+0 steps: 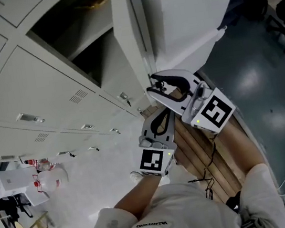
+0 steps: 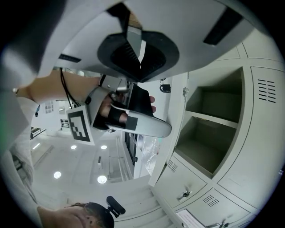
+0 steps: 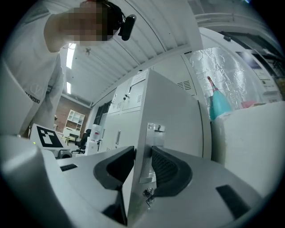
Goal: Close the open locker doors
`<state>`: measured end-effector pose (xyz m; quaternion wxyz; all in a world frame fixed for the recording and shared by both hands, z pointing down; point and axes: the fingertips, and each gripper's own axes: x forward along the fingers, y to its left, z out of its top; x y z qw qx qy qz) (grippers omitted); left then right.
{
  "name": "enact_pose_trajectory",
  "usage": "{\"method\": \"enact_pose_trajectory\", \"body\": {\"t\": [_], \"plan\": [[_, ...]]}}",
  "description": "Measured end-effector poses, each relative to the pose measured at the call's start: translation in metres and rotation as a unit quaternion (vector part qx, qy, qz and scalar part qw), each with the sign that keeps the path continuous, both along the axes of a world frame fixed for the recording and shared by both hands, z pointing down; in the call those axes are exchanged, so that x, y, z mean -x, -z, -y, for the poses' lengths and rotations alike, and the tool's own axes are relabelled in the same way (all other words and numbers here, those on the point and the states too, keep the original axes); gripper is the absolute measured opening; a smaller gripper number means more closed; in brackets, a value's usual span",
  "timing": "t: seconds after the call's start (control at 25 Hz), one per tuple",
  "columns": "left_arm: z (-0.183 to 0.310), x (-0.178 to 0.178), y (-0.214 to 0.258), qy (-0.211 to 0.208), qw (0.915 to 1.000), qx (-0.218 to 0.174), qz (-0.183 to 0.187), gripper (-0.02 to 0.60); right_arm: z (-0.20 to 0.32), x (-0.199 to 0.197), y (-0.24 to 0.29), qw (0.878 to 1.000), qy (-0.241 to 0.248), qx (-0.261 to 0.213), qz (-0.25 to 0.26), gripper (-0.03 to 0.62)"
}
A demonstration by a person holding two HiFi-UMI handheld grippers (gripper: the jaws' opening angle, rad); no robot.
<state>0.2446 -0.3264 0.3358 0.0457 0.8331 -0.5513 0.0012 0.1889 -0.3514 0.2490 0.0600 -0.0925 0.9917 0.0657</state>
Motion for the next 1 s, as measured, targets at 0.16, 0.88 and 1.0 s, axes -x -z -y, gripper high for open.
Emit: {"method": "enact_pose_trajectory", "body": {"t": [0.16,0.88,1.0], "plan": [[-0.007,0.02,-0.001,0.015,0.9999,0.0,0.004,0.002,-0.002,0.017,-0.001,1.0,0.003,0.01,0.002,0.141],[-0.014,0.093,0.004,0.081,0.9967,-0.01,-0.001,0.002,-0.005,0.092,-0.005,0.999,0.035,0.035,-0.006,0.121],[-0.009,0.116,0.008,0.111,0.9938,-0.014,0.001,0.002,-0.004,0.103,-0.005,0.999,0.037,0.034,-0.003,0.118]]}}
